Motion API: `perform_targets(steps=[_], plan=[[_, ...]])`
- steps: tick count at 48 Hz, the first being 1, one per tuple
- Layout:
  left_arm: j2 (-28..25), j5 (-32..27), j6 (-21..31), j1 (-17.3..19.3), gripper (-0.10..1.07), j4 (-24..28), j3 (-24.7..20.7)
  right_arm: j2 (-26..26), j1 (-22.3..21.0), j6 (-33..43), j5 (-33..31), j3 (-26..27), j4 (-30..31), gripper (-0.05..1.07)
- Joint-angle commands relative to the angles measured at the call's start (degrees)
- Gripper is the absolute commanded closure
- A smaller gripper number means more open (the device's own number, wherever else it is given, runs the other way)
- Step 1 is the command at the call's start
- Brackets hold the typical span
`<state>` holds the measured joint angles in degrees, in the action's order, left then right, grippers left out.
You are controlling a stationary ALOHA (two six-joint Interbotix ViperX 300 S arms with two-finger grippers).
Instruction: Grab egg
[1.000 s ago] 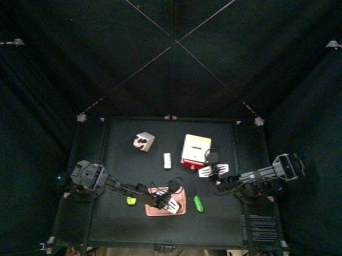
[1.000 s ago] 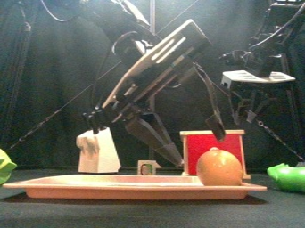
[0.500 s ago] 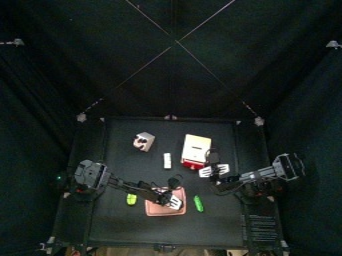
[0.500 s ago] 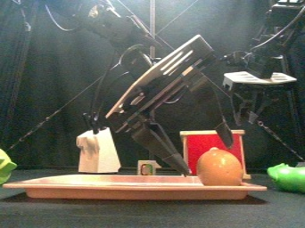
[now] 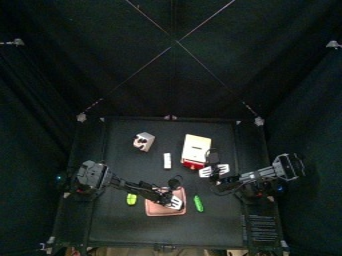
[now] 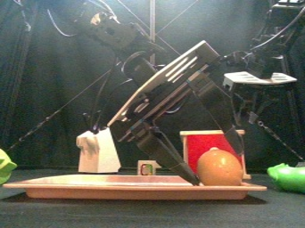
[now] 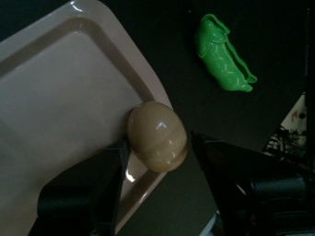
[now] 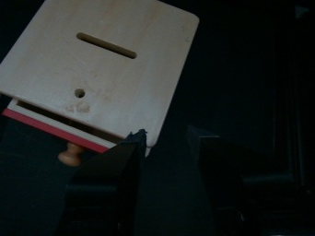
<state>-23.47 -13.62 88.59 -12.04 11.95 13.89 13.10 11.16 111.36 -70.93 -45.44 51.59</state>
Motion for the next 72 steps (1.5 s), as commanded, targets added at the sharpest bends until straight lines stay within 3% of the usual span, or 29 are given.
perform_targets(steps=[1,10,28,47,72], plan=[[0.9,0.4,-0.2,0.5,0.08,-0.2,-1.0,1.5,-0.1,0.0,-0.3,0.4,0.2,0.23],[0.5,0.3,-0.3,0.7,0.10,-0.2,-1.0,1.5,-0.1,0.0,-0.3,0.4,0.2,0.23],[1.5,0.8,-1.0,0.7,0.26,0.6,-0.2,1.5,-0.1,0.0,-0.3,0.4,0.2,0.23],[6.1,2.0,-1.1,0.7,0.26,5.5,2.9,1.5,-0.1,0.0,-0.3,0.6,0.2,0.23],[6.4,3.3,-1.1,0.7,0.27,8.1,3.5,1.5,-0.1,0.0,-0.3,0.6,0.2,0.23]])
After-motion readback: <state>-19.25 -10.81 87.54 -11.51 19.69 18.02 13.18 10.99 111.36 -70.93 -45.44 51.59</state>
